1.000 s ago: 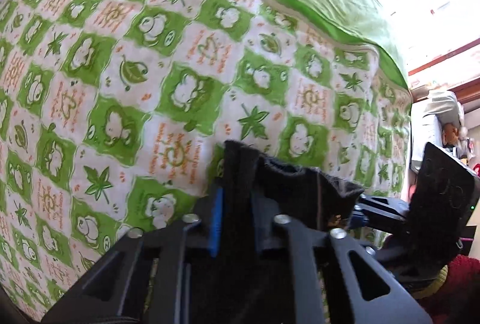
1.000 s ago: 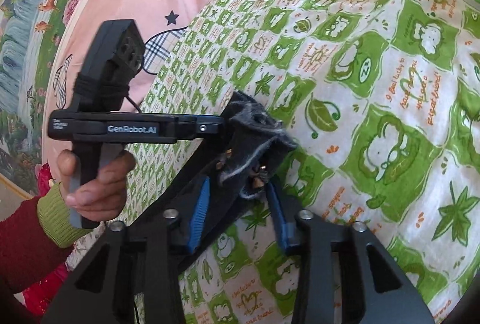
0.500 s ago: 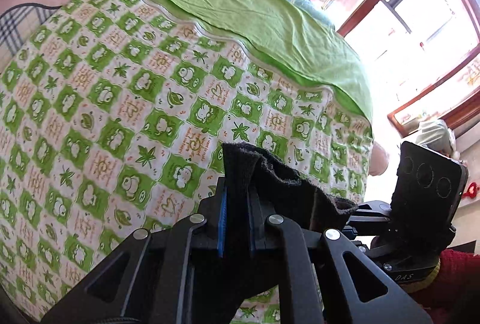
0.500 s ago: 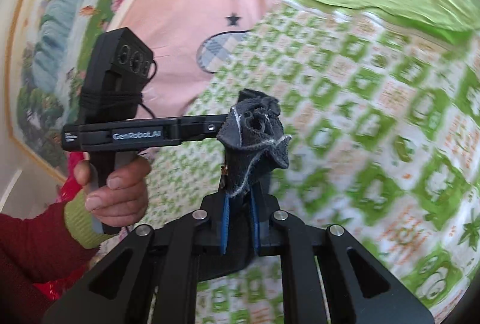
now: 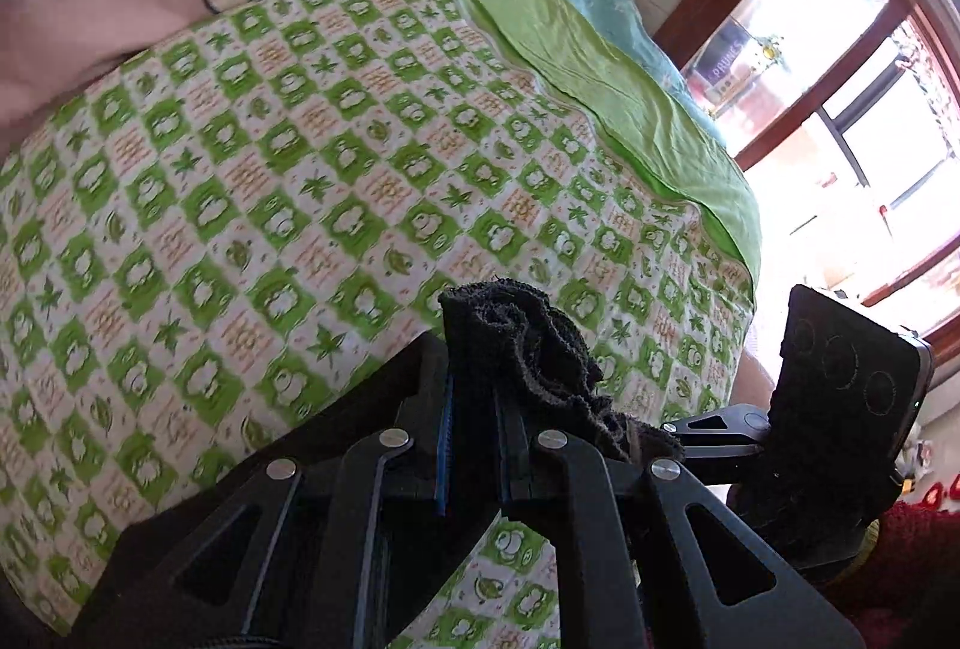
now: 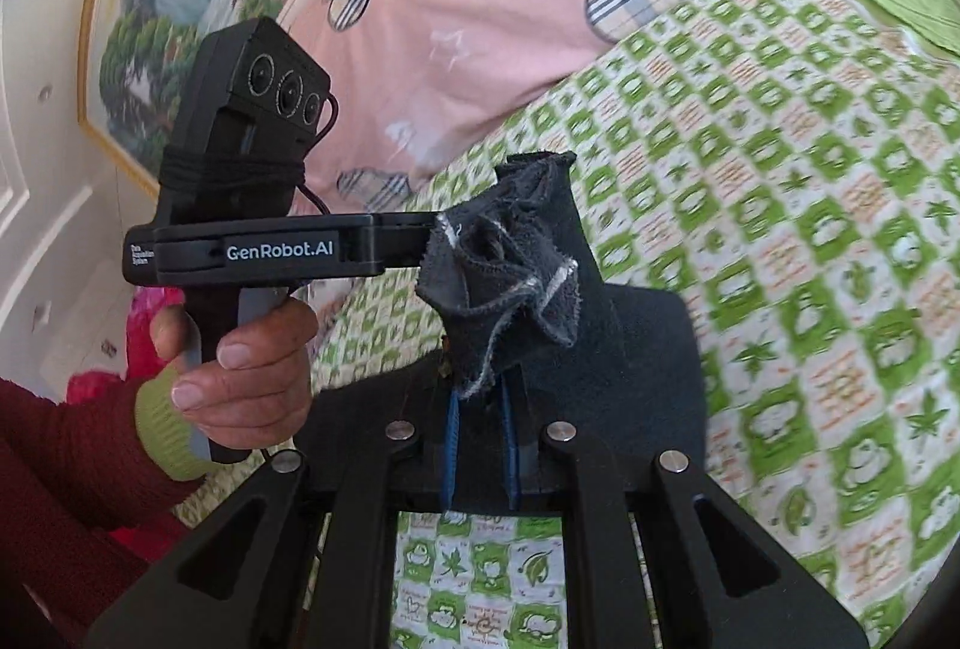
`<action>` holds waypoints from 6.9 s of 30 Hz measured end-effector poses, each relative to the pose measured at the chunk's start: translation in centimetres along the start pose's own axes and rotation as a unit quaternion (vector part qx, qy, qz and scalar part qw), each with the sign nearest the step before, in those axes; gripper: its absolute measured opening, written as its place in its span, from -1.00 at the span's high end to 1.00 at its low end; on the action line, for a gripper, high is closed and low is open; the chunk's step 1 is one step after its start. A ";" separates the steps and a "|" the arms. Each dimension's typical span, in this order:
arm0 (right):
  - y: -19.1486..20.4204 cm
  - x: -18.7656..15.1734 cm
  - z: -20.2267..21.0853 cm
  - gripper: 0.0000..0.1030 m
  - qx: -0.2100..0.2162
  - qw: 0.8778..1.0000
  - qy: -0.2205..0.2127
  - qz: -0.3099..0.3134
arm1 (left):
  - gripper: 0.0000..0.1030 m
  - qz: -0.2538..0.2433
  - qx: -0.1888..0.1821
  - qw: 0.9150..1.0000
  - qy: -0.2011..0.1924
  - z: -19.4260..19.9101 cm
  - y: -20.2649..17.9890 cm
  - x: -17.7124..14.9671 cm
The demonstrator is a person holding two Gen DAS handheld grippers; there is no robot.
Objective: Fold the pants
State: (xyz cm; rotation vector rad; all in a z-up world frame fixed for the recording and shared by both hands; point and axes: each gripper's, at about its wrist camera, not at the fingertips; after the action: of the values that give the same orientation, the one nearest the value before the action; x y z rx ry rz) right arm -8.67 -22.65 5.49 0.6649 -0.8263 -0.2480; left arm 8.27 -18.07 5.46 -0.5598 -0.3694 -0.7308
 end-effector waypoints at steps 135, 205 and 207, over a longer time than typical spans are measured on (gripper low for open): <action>24.2 -1.7 -36.4 0.60 0.225 0.831 0.393 0.323 | 0.68 0.581 0.191 0.770 -0.182 22.5 20.0 -31.0; -6.4 5.0 -3.6 -0.57 -0.060 0.997 0.034 -0.028 | -0.13 0.177 0.112 0.978 -0.023 3.7 0.1 -11.4; -5.5 5.1 -3.6 -0.65 -0.067 0.997 0.030 -0.024 | -0.13 0.189 0.126 0.974 -0.029 4.8 1.1 -11.9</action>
State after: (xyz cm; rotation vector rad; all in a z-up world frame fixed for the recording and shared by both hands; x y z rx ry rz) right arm -2.33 -27.55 3.26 0.5632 -0.7306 -0.3223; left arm 0.19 -8.32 2.91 -0.3955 -0.3883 -0.2954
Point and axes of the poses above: each gripper's, at about its wrist camera, not at the fingertips, and z roughly against the way its jaws point, y to its left, x to its top, and after that the axes turned 5 degrees about -y, right-handed
